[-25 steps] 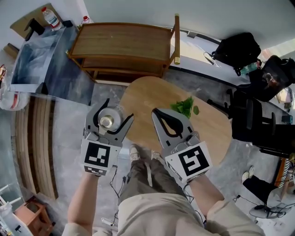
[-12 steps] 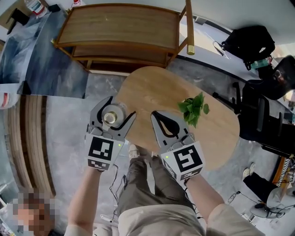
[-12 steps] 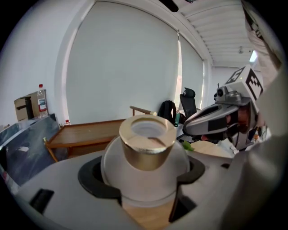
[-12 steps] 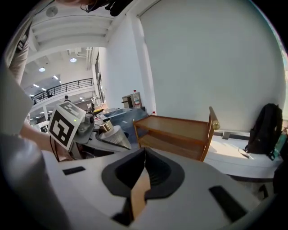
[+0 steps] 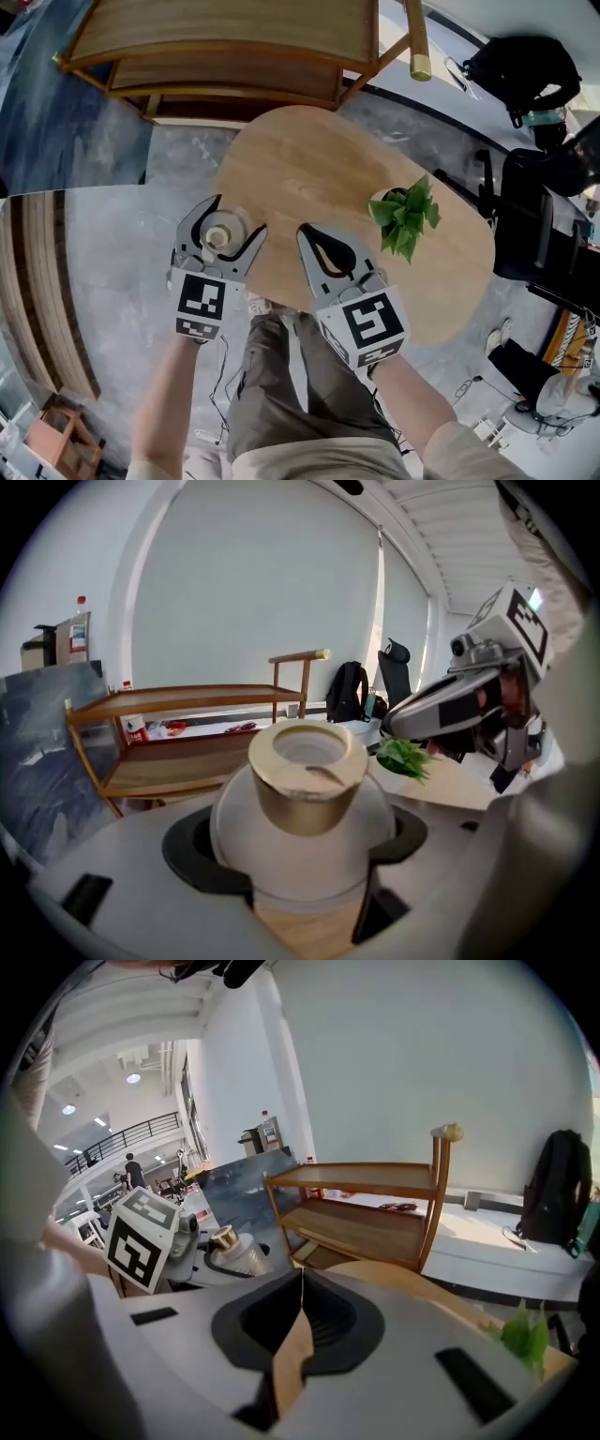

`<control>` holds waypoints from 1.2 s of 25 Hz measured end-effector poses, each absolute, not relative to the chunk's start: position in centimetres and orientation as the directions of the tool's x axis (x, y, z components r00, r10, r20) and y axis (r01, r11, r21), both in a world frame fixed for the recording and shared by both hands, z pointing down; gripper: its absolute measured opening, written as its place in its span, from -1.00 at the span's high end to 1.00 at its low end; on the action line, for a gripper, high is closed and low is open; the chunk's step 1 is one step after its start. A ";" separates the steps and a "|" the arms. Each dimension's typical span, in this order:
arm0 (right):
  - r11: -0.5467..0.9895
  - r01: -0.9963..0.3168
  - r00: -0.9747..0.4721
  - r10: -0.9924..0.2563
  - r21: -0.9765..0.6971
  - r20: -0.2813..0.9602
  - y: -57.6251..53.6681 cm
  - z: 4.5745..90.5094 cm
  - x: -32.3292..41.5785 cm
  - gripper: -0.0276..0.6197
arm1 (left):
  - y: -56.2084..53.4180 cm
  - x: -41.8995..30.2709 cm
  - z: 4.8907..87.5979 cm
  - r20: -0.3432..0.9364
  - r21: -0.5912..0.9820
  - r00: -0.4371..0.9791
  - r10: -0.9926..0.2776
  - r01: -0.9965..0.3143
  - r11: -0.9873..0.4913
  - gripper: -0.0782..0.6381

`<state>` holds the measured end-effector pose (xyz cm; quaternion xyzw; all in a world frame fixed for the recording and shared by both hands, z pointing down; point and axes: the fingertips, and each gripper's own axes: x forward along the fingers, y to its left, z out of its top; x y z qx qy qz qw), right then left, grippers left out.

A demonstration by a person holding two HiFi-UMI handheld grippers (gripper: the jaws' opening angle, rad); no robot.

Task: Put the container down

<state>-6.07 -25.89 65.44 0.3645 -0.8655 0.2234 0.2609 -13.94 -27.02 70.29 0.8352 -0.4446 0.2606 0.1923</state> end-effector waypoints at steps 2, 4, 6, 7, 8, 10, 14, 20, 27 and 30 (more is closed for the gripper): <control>0.639 -0.742 -0.600 -0.495 -0.205 0.628 -25.6 67.3 -6.2 0.92 | -26.9 -13.8 72.8 0.600 0.129 0.477 -0.642 -0.850 -0.510 -0.16; 0.642 -0.737 -0.601 -0.480 -0.211 0.639 -25.4 69.2 -6.5 0.92 | -26.7 -14.0 75.4 0.609 0.139 0.473 -0.637 -0.854 -0.501 -0.16; 0.642 -0.735 -0.602 -0.469 -0.218 0.646 -25.3 71.0 -7.0 0.92 | -26.5 -14.2 77.9 0.620 0.138 0.469 -0.629 -0.855 -0.501 -0.16; 0.642 -0.734 -0.603 -0.464 -0.222 0.649 -25.3 71.8 -7.1 0.92 | -26.5 -14.2 79.0 0.625 0.144 0.469 -0.624 -0.855 -0.499 -0.16; 0.641 -0.733 -0.603 -0.459 -0.226 0.653 -25.3 72.6 -7.2 0.92 | -26.3 -14.2 80.1 0.632 0.150 0.469 -0.618 -0.855 -0.496 -0.16; 0.641 -0.731 -0.603 -0.448 -0.233 0.660 -25.1 74.0 -7.3 0.92 | -25.9 -14.0 82.2 0.647 0.157 0.466 -0.604 -0.856 -0.493 -0.16; 0.643 -0.727 -0.602 -0.429 -0.240 0.673 -24.8 76.3 -7.5 0.92 | -24.7 -13.6 85.7 0.668 0.163 0.467 -0.579 -0.852 -0.499 -0.16; 0.641 -0.728 -0.593 -0.412 -0.243 0.691 -24.6 78.6 -7.4 0.92 | -23.5 -13.3 88.3 0.681 0.157 0.466 -0.565 -0.846 -0.509 -0.16; 0.650 -0.718 -0.592 -0.384 -0.248 0.709 -23.8 80.5 -7.6 0.92 | -23.2 -13.2 89.6 0.689 0.084 0.445 -0.572 -0.833 -0.546 -0.17; 0.650 -0.719 -0.588 -0.377 -0.248 0.716 -23.6 81.1 -7.5 0.92 | -23.3 -12.9 89.8 0.692 0.042 0.426 -0.582 -0.829 -0.557 -0.16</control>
